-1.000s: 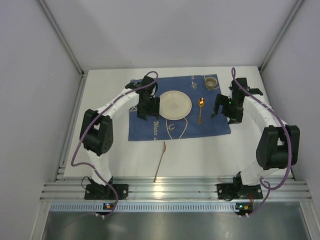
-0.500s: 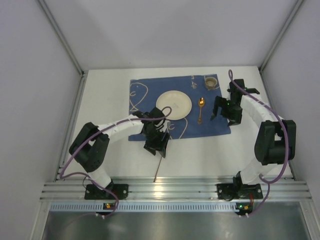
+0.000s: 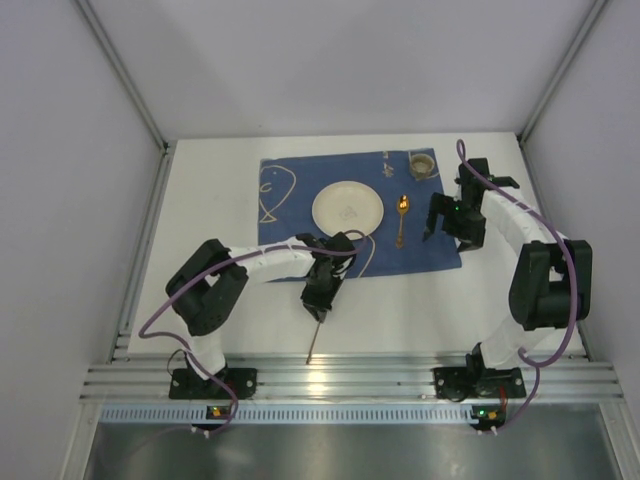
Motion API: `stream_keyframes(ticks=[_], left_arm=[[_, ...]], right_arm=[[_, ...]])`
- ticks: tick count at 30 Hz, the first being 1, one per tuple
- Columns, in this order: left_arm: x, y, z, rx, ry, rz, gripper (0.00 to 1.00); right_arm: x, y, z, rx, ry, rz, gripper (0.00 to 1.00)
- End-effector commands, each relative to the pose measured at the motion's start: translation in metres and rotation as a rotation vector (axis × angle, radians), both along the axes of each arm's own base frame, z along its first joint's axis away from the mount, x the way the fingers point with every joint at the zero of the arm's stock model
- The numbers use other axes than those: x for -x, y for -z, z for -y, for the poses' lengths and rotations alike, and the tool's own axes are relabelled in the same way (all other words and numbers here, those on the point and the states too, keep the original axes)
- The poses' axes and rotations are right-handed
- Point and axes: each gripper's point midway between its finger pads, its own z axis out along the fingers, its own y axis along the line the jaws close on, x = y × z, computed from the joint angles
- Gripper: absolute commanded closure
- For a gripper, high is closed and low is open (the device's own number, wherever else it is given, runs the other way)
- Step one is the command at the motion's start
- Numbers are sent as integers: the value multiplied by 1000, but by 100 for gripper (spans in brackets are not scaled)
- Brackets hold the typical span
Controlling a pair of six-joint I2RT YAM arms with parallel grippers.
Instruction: Set the dinner table for one person
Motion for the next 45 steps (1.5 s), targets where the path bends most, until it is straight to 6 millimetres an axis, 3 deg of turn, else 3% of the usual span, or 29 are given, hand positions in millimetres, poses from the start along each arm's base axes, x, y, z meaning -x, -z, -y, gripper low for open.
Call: stream_keyframes(ticks=[1, 4, 7, 10, 11, 13, 15, 19, 20, 22, 24, 26, 27, 28, 29, 35, 45], left_arm=[[-15, 13, -12, -130, -16, 86, 81], [-18, 15, -15, -170, -16, 103, 97], [-22, 5, -19, -199, -30, 125, 100], [-54, -44, -24, -268, -96, 270, 100], [-74, -60, -37, -342, -124, 378, 100], [-101, -94, -39, -388, -177, 485, 100], [-124, -108, -67, -558, -208, 580, 100], [-176, -125, -77, -638, -309, 692, 100], [-189, -116, -83, -677, -330, 693, 100], [-215, -126, -88, -697, -385, 740, 100], [-239, -112, -102, -749, -428, 717, 100], [-265, -118, -113, -746, -486, 728, 100], [-273, -105, -116, -773, -486, 712, 100], [-284, -110, -116, -756, -503, 731, 100], [-292, -100, -124, -772, -513, 719, 100], [-308, -78, -145, -826, -528, 719, 100], [-306, -43, -125, -703, -547, 609, 100]], right_arm=[[-5, -13, 1, 18, -18, 48, 0], [-7, -13, 1, 18, -16, 48, 0], [-8, -14, 1, 18, -18, 51, 0], [-7, -15, 1, 19, -14, 54, 0], [-7, -16, 1, 22, -16, 61, 0], [-4, -14, 1, 21, -17, 53, 0], [-1, -12, 1, 19, -19, 50, 0], [3, -11, -3, -6, -21, 46, 0], [3, -13, -5, -15, -25, 49, 0], [5, -14, -6, -20, -27, 47, 0], [5, -18, -8, -32, -33, 51, 0], [8, -19, -10, -44, -33, 43, 0], [12, -20, -12, -51, -37, 42, 0], [14, -19, -15, -55, -45, 41, 0], [16, -19, -17, -59, -51, 41, 0], [23, -13, -24, -71, -65, 22, 0], [20, -15, -24, -61, -66, 28, 0]])
